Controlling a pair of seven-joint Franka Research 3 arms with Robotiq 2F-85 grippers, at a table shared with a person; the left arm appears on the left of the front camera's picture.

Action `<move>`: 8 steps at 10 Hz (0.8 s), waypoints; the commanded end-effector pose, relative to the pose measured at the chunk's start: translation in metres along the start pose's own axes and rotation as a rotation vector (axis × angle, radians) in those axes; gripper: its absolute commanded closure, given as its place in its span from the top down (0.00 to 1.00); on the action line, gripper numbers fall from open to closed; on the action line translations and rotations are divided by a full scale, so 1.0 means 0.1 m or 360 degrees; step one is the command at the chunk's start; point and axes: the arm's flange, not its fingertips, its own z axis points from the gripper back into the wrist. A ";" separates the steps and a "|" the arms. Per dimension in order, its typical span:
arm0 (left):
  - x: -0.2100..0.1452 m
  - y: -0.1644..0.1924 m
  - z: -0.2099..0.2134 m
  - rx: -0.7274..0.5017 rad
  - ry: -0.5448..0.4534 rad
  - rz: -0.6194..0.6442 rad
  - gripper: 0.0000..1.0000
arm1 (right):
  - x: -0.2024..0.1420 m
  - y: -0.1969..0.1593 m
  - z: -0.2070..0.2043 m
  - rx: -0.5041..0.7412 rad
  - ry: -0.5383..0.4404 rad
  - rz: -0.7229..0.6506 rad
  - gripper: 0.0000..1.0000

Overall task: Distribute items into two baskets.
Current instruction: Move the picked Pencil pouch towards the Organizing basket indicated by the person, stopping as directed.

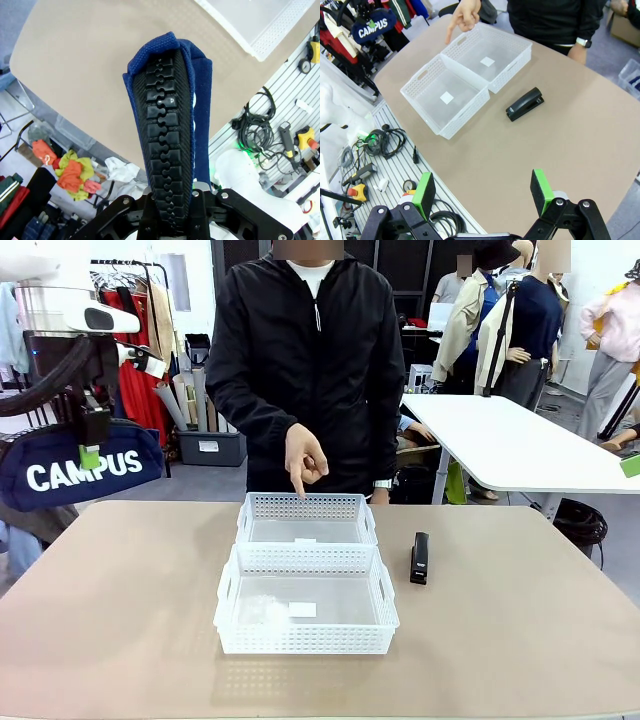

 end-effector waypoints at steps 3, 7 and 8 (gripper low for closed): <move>0.00 0.00 0.00 0.0000 0.0000 0.0000 0.00 | 0.01 0.00 0.01 0.0013 -0.0013 0.0020 1.00; 0.00 0.03 0.00 -0.0058 -0.0072 -0.0017 0.00 | 0.01 0.00 0.01 0.0013 -0.0013 0.0020 1.00; 0.00 0.01 -0.01 -0.0080 -0.0089 -0.0022 0.00 | 0.01 0.00 0.01 0.0013 -0.0013 0.0020 1.00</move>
